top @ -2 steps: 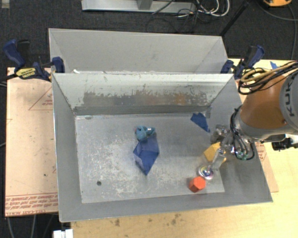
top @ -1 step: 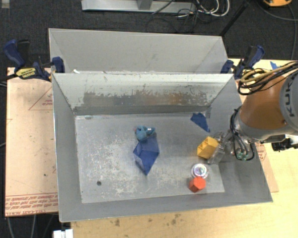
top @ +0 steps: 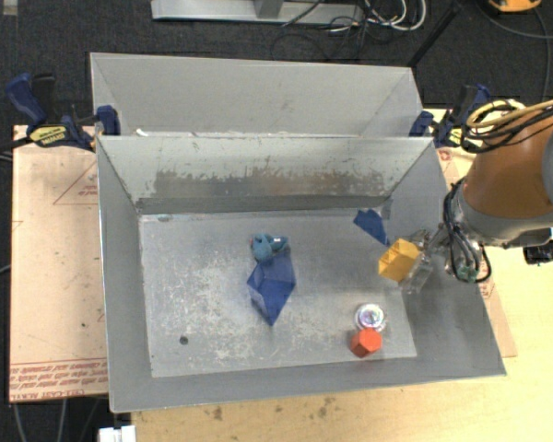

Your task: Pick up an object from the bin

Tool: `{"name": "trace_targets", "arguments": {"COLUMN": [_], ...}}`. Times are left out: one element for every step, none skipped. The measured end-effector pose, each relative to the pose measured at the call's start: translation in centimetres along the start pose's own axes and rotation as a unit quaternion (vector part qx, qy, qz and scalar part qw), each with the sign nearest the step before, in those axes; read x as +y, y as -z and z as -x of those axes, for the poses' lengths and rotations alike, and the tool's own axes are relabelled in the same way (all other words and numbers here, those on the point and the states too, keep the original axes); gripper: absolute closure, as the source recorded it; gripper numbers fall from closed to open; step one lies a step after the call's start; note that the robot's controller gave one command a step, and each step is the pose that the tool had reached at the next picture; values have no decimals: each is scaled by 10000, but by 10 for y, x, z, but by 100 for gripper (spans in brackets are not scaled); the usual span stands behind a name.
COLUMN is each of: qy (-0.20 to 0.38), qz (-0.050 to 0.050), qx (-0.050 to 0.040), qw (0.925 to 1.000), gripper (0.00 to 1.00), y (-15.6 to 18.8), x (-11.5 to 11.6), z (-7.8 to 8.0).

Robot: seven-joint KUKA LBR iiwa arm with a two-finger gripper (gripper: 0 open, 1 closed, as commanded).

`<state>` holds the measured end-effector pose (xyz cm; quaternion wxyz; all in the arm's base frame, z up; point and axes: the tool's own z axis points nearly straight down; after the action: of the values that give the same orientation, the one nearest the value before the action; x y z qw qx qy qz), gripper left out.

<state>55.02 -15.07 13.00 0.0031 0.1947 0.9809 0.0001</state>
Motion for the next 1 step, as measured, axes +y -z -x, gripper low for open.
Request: {"name": "trace_targets", "arguments": {"qy": [9], "qz": [0], "qx": [9], "qw": [10000], "gripper": [100], "y": [14], "x": [1], "z": [1]}}
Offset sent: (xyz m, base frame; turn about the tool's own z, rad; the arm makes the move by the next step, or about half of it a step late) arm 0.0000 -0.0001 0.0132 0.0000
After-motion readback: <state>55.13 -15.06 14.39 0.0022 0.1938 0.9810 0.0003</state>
